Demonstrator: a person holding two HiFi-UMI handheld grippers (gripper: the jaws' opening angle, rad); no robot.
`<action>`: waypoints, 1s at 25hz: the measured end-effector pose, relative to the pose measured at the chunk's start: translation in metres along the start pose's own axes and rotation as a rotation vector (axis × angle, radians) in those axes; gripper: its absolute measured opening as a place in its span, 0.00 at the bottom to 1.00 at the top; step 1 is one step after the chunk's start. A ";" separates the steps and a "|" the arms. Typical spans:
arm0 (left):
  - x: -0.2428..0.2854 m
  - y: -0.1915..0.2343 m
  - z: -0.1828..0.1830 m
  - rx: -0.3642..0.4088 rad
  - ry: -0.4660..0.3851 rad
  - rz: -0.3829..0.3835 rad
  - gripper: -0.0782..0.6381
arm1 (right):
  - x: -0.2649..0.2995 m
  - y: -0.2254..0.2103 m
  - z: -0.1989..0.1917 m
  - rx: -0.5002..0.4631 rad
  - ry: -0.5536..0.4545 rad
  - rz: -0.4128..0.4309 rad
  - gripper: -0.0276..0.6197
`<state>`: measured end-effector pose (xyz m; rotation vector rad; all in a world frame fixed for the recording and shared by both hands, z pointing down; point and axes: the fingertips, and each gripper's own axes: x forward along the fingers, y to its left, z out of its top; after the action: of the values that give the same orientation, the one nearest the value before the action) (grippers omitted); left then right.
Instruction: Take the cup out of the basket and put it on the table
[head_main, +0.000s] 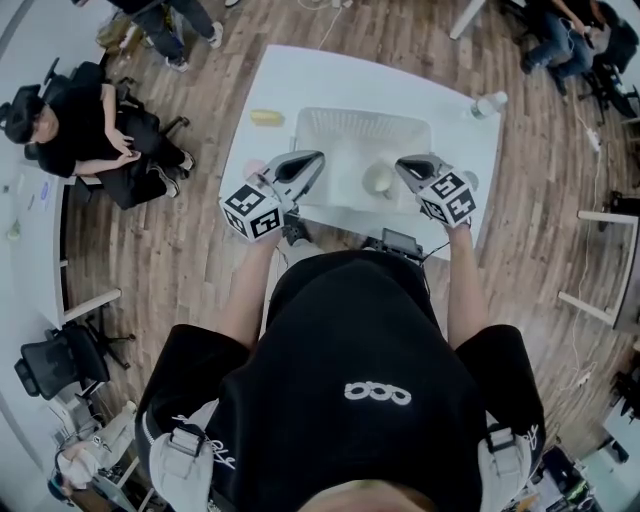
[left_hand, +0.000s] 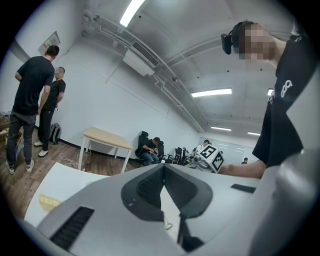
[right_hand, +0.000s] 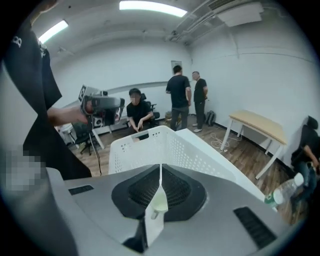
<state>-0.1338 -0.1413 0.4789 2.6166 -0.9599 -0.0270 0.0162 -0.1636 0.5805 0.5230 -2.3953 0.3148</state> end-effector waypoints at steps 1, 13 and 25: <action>-0.002 -0.002 -0.001 -0.001 -0.001 -0.002 0.12 | 0.009 0.001 -0.002 -0.043 0.047 0.017 0.09; -0.039 0.004 -0.006 -0.028 -0.044 0.067 0.12 | 0.116 -0.013 -0.086 -0.431 0.666 0.220 0.12; -0.082 0.015 -0.020 -0.073 -0.073 0.172 0.12 | 0.160 -0.017 -0.140 -0.478 0.818 0.285 0.25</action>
<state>-0.2035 -0.0934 0.4938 2.4729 -1.1827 -0.1129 -0.0110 -0.1756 0.7920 -0.1611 -1.6433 0.0431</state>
